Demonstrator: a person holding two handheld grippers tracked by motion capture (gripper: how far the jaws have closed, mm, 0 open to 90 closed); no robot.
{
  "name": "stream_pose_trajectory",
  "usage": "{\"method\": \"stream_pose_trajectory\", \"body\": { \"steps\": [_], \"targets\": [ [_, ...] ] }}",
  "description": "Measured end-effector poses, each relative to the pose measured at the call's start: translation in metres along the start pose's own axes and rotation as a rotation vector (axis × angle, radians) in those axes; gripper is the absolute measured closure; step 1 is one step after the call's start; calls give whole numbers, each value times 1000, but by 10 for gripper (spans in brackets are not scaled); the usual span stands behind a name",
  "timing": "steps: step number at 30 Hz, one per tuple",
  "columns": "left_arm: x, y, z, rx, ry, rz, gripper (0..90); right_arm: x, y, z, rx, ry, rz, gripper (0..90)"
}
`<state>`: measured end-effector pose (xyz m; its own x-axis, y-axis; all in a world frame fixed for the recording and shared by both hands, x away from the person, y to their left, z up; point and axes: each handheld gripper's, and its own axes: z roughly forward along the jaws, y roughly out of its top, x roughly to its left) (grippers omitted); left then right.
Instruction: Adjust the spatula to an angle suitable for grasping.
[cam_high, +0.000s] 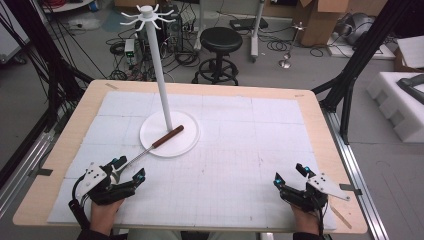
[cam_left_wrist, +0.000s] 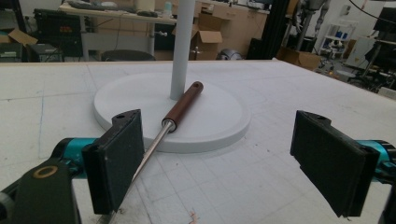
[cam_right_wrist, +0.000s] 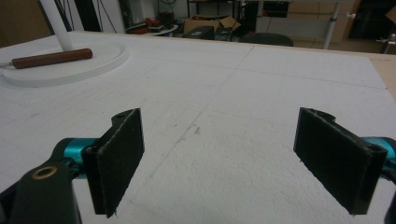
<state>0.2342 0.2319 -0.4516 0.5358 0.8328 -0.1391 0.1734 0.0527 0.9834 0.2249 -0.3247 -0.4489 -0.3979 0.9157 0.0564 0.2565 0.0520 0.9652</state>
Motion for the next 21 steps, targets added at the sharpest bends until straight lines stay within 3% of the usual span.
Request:
{"method": "stream_pose_trajectory", "body": {
  "steps": [15,21],
  "targets": [
    [3,1,0,5,6,-33,186,0,0,-1,-3,9,6,150],
    [1,5,-6,19,-30,-41,188,0,0,0,4,2,0,150]
  ]
}}
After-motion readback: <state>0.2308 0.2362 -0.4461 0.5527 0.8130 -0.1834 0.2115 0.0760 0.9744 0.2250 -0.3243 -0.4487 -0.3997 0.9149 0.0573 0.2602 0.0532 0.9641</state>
